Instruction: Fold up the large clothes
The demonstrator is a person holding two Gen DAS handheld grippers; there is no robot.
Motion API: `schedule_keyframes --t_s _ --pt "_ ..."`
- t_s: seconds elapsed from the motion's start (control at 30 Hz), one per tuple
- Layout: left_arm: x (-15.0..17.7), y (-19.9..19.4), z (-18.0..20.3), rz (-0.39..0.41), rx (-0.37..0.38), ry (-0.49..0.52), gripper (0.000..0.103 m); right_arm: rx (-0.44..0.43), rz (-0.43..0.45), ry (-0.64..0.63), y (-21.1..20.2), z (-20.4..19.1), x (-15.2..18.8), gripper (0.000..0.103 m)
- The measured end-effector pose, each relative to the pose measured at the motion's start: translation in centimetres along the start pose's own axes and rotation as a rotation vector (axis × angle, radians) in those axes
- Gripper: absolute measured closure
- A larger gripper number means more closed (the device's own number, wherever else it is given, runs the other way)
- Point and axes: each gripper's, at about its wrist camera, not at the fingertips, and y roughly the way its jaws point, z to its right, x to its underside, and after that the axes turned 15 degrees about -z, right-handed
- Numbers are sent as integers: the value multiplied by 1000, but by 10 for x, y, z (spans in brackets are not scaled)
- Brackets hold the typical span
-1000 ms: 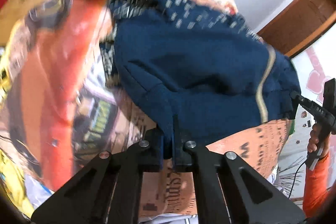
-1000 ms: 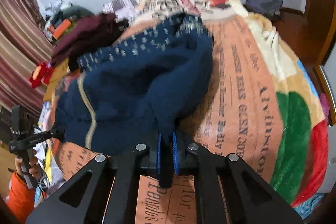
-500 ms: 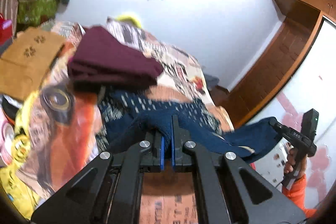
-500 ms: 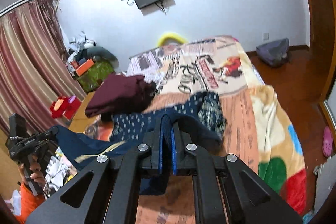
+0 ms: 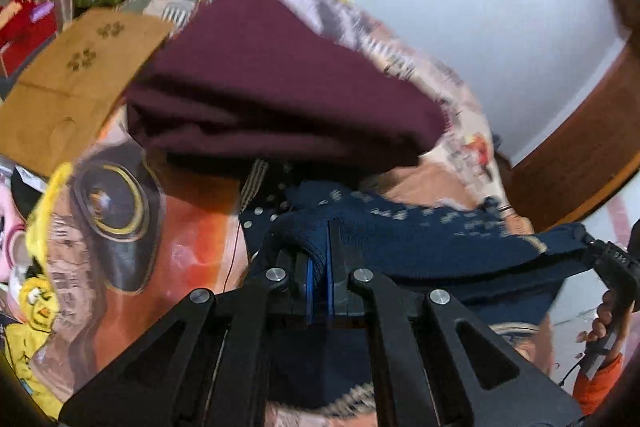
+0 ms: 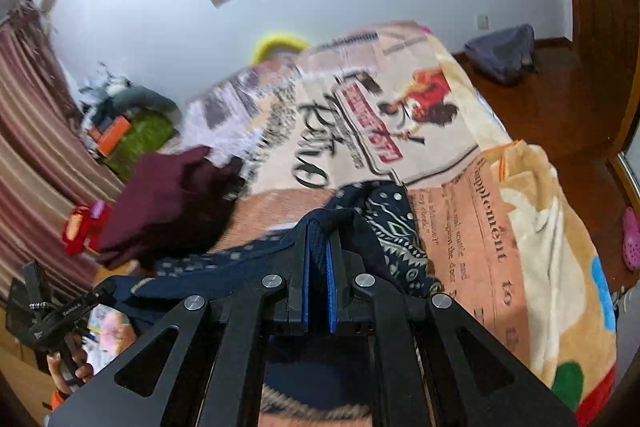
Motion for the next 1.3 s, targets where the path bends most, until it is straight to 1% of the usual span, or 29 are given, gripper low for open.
schedule_keyframes --t_s 0.1,0.17,0.23,0.27,0.33,0.37,0.4,0.43,0.47,0.5,0.53,0.57,0.63,0.73,0.83,0.93,1.0,1.07,1.1,1.13,1.17,1.2,1.23,1.3 --pt "-9 35 -7 -56 -24 -7 99 15 -39 -4 25 12 -10 97" --pt "-12 49 -10 -80 -41 4 97 18 -49 -4 32 18 -11 97" --pt "-15 53 -11 -90 -38 23 96 19 -57 0 33 22 -13 91" --pt "-16 52 -10 -95 -37 32 95 37 -54 2 30 22 -15 91" --pt "-18 44 -7 -96 -34 53 90 87 -16 4 18 23 -18 91" --pt "-19 36 -4 -83 -36 63 82 107 2 0 11 23 -19 90" --pt "-20 26 -2 -64 -38 72 67 130 17 -12 2 21 -20 90" --pt "-20 13 2 -30 -40 80 59 141 18 -27 -1 20 -21 88" --pt "-18 1 6 10 -43 87 47 153 18 -39 -5 18 -21 86" --pt "-16 -12 9 55 -58 97 41 160 20 -63 -10 14 -19 84" --pt "-14 -21 12 83 -77 109 40 163 18 -81 -13 10 -17 78" --pt "-11 -27 15 98 -95 124 40 164 11 -102 -15 6 -13 69" --pt "-6 -29 21 92 -114 150 40 165 -4 -143 -11 -2 -7 60" --pt "8 -14 29 34 -125 189 40 168 -32 -229 2 -18 5 58" --pt "31 13 40 -47 -119 237 40 181 -100 -282 29 -26 14 57" --pt "50 44 52 -121 -115 276 40 246 -145 -301 55 -26 18 56" --pt "60 65 59 -166 -145 298 39 298 -167 -330 70 -23 18 56" --pt "66 80 60 -171 -185 319 37 358 -193 -358 82 -16 19 56" --pt "70 84 59 -155 -205 326 32 383 -193 -371 85 -11 20 56" --pt "71 86 57 -140 -214 322 30 414 -198 -376 88 -4 20 56" --pt "72 86 55 -129 -220 320 25 463 -203 -359 90 5 19 56" --pt "73 85 52 -120 -226 319 24 490 -198 -335 88 13 18 56" --pt "75 85 49 -117 -230 318 24 485 -196 -305 86 22 16 56" --pt "76 79 41 -106 -248 313 21 401 -197 -215 74 42 12 54"
